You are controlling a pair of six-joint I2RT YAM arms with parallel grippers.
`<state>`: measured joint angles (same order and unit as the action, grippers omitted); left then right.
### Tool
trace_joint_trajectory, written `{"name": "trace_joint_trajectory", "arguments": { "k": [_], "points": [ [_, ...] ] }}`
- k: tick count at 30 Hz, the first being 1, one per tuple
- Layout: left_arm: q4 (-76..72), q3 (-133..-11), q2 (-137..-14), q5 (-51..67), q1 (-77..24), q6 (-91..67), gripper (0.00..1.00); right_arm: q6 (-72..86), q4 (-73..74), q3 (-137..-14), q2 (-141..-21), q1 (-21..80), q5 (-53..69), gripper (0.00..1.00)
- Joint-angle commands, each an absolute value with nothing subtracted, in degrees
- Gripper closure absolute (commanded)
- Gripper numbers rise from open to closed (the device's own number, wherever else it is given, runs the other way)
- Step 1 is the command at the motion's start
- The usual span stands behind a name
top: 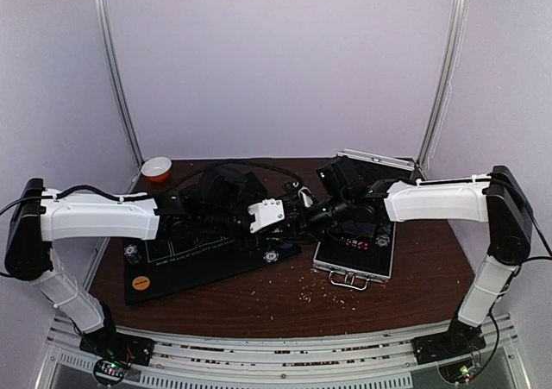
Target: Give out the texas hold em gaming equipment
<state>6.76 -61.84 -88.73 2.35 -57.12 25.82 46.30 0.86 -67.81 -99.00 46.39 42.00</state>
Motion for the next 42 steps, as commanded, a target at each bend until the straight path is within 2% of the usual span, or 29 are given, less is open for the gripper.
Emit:
{"name": "trace_joint_trajectory", "arguments": {
  "k": [1,3,8,10,13,15,19,20,30,42],
  "points": [
    [7.23,-65.21,-90.97,-0.49,-57.30,26.63,0.40,48.40,-4.32,-69.64,-100.04,47.25,44.85,1.00],
    [7.96,-65.47,-91.51,-0.91,-57.23,26.33,0.43,48.26,-4.22,-69.69,-100.11,47.29,44.80,1.00],
    [11.78,-66.36,-93.02,-0.16,-57.07,26.77,0.39,47.36,-2.97,-70.08,-100.11,47.36,44.84,1.00],
    [13.15,-66.89,-93.20,0.95,-56.39,26.85,0.45,46.53,-1.93,-70.34,-100.11,47.40,44.62,1.00],
    [14.00,-67.06,-92.83,3.63,-55.53,27.02,0.48,45.61,-0.89,-70.49,-100.00,47.48,44.22,1.00],
    [14.35,-67.14,-92.73,4.71,-55.46,27.60,0.59,45.63,-0.95,-70.49,-100.01,47.58,44.42,1.00],
    [14.55,-66.90,-92.48,4.77,-55.46,27.86,0.96,45.28,-0.81,-70.75,-100.28,47.72,44.71,1.00],
    [14.66,-66.93,-92.34,4.56,-55.46,27.94,1.00,45.21,-0.79,-70.75,-100.28,47.69,44.77,1.00],
    [14.57,-65.55,-92.68,2.15,-54.72,24.48,1.00,43.31,1.17,-70.84,-102.36,47.69,41.04,1.00],
    [10.74,-60.24,-100.74,2.94,-49.37,12.94,1.00,42.28,-0.48,-80.45,-119.23,47.70,40.40,0.99]
  ]
}}
